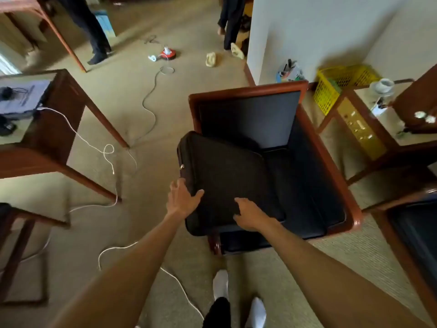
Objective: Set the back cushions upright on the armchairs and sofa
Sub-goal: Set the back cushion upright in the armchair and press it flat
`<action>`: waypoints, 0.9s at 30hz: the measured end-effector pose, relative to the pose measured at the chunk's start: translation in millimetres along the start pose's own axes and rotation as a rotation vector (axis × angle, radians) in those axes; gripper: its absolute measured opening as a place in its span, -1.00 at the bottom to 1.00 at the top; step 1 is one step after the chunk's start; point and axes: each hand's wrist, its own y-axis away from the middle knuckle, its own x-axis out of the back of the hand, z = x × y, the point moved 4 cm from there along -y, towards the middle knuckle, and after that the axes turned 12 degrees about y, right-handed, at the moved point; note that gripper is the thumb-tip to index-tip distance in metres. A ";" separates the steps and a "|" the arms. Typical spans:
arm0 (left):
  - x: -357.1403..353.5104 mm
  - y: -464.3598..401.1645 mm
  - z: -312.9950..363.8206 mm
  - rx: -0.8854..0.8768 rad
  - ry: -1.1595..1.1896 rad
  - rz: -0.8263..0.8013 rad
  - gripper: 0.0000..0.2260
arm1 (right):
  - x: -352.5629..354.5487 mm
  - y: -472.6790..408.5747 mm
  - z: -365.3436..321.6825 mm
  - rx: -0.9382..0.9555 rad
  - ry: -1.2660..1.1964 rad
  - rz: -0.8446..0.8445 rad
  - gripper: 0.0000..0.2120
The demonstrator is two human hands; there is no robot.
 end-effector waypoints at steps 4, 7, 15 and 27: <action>-10.3 -11.4 -23.6 0.093 0.141 -0.037 -0.18 | -34.8 -13.0 -1.4 -0.060 0.012 0.020 -0.30; -24.2 -5.9 -33.4 0.187 0.310 -0.096 -0.03 | -56.5 -21.1 -0.5 -0.087 0.015 0.015 -0.26; -44.2 7.5 -28.5 0.285 0.447 -0.093 0.04 | -48.0 -22.9 11.4 -0.138 0.044 -0.025 -0.18; -57.0 -43.0 160.5 0.139 0.212 -0.245 0.09 | 52.2 -9.6 52.7 -0.217 -0.338 0.521 0.11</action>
